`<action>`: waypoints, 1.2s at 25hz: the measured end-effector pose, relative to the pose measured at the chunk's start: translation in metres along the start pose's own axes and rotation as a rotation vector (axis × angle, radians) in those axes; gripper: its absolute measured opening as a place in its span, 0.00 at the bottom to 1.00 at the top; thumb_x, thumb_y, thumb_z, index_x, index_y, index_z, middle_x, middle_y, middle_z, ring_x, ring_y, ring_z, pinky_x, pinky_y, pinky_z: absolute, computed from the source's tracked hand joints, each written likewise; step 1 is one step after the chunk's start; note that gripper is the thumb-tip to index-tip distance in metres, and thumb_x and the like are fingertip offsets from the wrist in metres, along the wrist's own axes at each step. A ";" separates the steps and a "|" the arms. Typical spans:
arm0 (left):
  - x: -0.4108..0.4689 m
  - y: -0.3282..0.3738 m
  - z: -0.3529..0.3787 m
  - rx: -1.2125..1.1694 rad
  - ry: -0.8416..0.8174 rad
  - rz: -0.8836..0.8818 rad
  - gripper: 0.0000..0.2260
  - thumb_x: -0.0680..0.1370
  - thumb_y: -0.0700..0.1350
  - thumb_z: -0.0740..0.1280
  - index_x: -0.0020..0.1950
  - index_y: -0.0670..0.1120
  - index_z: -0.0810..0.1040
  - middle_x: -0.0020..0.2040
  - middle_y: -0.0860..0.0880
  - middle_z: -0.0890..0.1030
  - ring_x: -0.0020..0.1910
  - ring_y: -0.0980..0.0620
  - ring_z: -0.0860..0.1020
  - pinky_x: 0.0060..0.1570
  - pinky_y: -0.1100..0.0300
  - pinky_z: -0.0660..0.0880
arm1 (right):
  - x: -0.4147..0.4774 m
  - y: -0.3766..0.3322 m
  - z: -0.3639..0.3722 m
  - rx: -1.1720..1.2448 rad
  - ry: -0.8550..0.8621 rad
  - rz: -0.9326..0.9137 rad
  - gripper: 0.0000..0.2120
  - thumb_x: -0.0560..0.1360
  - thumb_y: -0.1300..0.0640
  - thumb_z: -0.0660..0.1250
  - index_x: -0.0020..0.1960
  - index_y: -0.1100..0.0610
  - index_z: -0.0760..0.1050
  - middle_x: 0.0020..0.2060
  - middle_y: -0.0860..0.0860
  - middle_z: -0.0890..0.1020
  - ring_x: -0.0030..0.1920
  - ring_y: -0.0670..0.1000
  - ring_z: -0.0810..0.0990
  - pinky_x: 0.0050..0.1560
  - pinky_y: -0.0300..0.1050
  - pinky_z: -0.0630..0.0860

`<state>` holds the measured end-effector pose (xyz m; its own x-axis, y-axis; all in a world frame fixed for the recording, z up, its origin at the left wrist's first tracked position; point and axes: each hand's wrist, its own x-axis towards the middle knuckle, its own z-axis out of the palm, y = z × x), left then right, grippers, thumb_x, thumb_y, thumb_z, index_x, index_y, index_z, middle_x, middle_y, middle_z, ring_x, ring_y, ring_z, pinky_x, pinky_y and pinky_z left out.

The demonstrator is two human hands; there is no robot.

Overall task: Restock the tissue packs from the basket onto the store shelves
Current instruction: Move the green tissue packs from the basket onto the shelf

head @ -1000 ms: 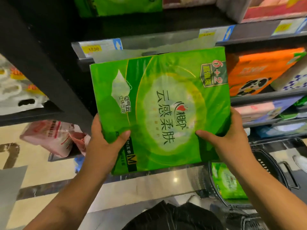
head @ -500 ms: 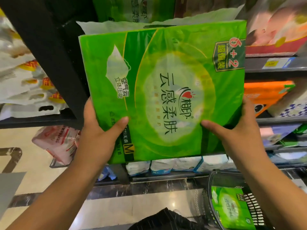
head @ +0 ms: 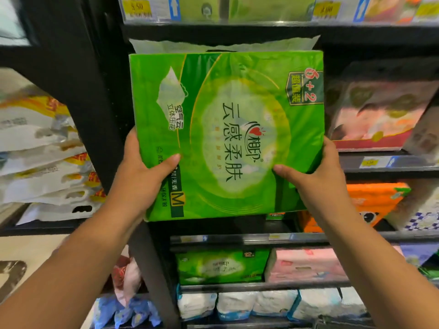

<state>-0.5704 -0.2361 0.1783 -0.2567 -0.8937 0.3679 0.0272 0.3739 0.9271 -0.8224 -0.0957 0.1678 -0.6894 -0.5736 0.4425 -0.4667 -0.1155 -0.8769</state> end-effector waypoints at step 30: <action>0.106 0.010 0.026 0.106 0.021 -0.048 0.20 0.77 0.41 0.69 0.66 0.53 0.69 0.56 0.54 0.80 0.55 0.56 0.79 0.58 0.50 0.75 | 0.134 -0.004 0.049 -0.244 -0.093 -0.025 0.40 0.63 0.44 0.79 0.67 0.55 0.64 0.61 0.53 0.75 0.64 0.61 0.72 0.62 0.61 0.72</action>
<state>-0.6222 -0.3209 0.2252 -0.2347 -0.9158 0.3258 -0.0869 0.3536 0.9313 -0.8857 -0.2122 0.2218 -0.6272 -0.6465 0.4344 -0.6106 0.0619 -0.7895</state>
